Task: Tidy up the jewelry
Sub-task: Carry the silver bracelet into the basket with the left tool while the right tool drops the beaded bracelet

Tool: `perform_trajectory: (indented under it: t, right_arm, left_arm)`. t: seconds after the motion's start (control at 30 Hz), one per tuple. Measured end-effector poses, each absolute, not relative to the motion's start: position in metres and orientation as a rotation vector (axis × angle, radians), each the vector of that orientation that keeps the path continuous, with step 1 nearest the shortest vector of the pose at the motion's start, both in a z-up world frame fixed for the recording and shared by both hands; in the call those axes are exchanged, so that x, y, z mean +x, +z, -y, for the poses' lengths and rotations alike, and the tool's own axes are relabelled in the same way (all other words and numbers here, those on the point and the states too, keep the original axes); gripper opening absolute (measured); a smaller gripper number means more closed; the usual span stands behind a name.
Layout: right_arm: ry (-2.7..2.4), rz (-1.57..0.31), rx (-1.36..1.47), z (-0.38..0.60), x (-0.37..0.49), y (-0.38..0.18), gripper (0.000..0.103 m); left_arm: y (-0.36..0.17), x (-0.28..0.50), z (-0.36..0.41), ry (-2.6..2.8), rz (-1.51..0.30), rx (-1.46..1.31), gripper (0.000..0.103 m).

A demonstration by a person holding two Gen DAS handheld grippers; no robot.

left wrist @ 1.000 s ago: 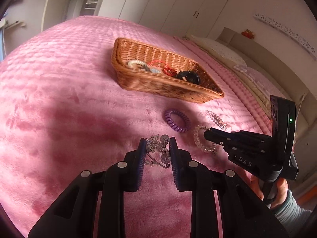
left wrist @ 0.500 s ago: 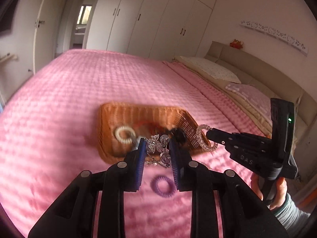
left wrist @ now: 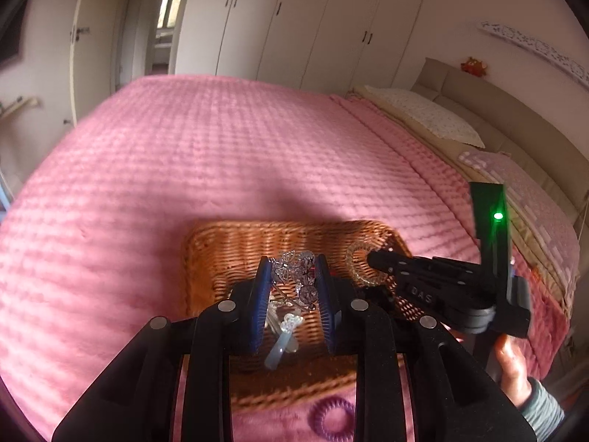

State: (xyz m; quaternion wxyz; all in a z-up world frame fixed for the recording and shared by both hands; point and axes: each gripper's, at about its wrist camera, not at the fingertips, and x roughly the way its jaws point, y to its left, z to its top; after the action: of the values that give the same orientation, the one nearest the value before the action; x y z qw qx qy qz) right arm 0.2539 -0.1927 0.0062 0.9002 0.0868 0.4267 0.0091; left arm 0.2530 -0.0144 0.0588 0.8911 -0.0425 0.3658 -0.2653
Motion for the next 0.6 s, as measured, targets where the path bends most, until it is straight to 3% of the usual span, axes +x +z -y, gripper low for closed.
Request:
perform_trajectory:
  t: [0.2, 0.37, 0.47, 0.6]
  right_arm:
    - [-0.003, -0.921, 0.161, 0.196, 0.267, -0.015, 0.009]
    - [0.009, -0.929, 0.185, 0.204, 0.266, -0.018, 0.012]
    - [0.008, -0.923, 0.198, 0.207, 0.259, -0.014, 0.031]
    - [0.029, -0.865, 0.191, 0.205, 0.230, 0.009, 0.033]
  left_arm:
    - [0.009, 0.275, 0.027, -0.593, -0.803, -0.171, 0.023]
    - [-0.001, 0.274, 0.035, -0.574, -0.815, -0.126, 0.025]
    - [0.005, 0.263, 0.031, -0.586, -0.789, -0.132, 0.046]
    - [0.033, 0.231, 0.016, -0.614, -0.695, -0.173, 0.048]
